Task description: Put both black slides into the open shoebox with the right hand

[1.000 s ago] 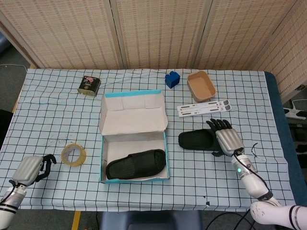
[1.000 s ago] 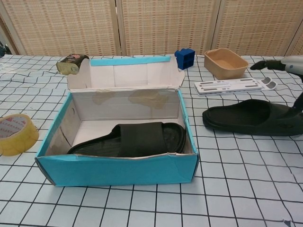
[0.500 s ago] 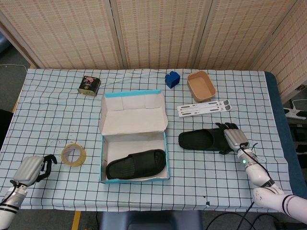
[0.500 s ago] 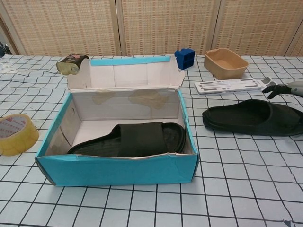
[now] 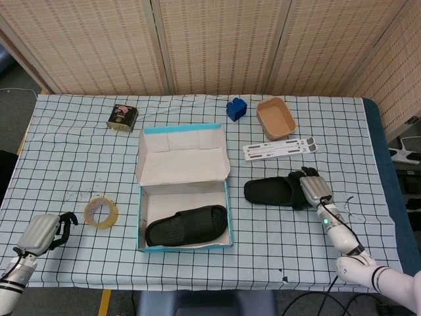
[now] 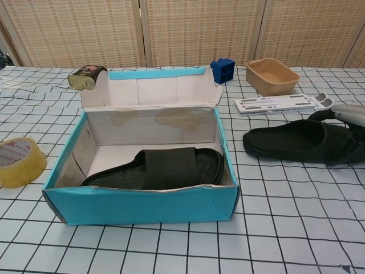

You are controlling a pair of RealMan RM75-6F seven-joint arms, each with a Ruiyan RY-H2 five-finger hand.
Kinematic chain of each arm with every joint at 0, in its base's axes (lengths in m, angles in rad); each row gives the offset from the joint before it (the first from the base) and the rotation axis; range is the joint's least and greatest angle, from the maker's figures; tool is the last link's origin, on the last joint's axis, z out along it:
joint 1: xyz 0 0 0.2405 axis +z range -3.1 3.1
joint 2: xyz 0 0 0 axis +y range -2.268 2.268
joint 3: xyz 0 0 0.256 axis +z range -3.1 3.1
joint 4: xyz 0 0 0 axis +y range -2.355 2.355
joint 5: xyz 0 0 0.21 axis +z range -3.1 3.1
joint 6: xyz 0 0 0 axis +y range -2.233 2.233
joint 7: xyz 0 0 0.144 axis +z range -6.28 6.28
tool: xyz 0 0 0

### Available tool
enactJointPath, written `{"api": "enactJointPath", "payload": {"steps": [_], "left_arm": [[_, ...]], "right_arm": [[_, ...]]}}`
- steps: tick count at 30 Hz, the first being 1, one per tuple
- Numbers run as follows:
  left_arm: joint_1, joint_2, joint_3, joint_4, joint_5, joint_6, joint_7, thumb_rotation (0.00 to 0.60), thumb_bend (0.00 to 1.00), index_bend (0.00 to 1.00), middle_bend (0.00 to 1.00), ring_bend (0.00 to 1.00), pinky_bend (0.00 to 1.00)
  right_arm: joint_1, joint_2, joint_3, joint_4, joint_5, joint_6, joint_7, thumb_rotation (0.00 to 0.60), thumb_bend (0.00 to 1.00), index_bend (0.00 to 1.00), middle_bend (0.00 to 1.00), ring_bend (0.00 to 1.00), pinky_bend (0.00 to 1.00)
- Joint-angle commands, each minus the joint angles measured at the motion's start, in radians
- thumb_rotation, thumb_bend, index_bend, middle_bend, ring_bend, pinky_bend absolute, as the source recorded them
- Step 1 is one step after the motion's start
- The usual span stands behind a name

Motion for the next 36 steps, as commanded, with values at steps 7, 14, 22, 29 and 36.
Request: {"api": "enactJointPath", "payload": {"steps": [7,14,22,29,36], "left_arm": [[-0.003,-0.002,0.002,-0.002,0.0,-0.008,0.008,0.6,0.73,0.46,0.59,0.64,0.58],[-0.004,-0.003,0.003,-0.003,-0.004,-0.014,0.014,0.6,0.73,0.46,0.59,0.64,0.58],[-0.006,-0.003,0.004,-0.005,-0.006,-0.021,0.015,0.6,0.73,0.46,0.59,0.64,0.58],[-0.005,0.0,0.004,-0.003,-0.003,-0.016,0.002,0.6,0.73,0.46,0.59,0.64,0.58],[-0.008,-0.001,0.005,0.0,-0.007,-0.025,0.003,0.6,0.73,0.46,0.59,0.64,0.58]], "right_arm": [[-0.059,0.007,0.037,-0.029,-0.092,0.17,0.042,0.6,0.0,0.59,0.51,0.31,0.28],[-0.113,0.0,0.078,-0.17,-0.049,0.464,-0.388,0.6,0.0,0.62,0.53,0.33,0.3],[-0.114,-0.102,0.056,-0.199,-0.311,0.734,-0.471,0.6,0.0,0.63,0.54,0.37,0.32],[-0.073,-0.205,0.039,-0.159,-0.542,0.852,-0.41,0.6,0.0,0.66,0.57,0.4,0.35],[0.0,-0.323,0.057,-0.066,-0.62,0.817,-0.348,0.6,0.01,0.67,0.58,0.41,0.35]]}}
